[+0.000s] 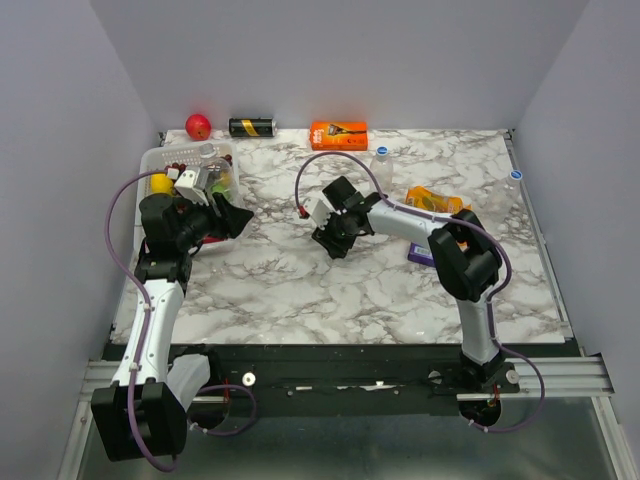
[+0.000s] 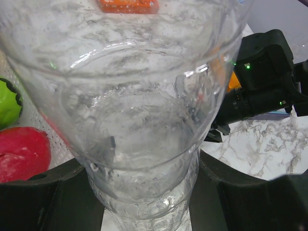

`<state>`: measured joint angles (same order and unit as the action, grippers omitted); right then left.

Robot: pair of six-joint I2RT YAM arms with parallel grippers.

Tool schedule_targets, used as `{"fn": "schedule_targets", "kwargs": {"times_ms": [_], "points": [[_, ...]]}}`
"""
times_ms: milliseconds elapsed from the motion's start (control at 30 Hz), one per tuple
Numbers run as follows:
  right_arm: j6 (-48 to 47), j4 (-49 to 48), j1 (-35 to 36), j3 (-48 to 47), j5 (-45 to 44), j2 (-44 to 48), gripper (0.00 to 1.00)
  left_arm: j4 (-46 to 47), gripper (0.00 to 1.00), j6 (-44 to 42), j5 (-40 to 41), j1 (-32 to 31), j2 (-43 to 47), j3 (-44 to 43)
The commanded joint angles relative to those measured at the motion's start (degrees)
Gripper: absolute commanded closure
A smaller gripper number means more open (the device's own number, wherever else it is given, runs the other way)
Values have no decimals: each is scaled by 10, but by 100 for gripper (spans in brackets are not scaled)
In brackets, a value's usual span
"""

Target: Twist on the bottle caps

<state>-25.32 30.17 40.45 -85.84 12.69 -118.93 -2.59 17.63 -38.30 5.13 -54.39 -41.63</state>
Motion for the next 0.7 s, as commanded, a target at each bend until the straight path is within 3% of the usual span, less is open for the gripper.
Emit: {"fn": "schedule_targets", "kwargs": {"times_ms": [0, 300, 367, 567, 667], "points": [[4, 32, 2, 23, -21, -2, 48, 23, 66, 2, -5, -3, -6, 7], [5, 30, 3, -13, -11, -23, 51, 23, 66, 12, -1, -7, -10, 7], [2, 35, 3, -20, -11, -24, 58, 23, 66, 11, -1, -9, -12, 6], [-12, 45, 2, 12, -18, 51, 66, 21, 65, -43, -12, -20, -17, 8], [-22, 125, -3, -11, 44, 110, 69, 7, 63, -97, -40, -45, -34, 1]]}}
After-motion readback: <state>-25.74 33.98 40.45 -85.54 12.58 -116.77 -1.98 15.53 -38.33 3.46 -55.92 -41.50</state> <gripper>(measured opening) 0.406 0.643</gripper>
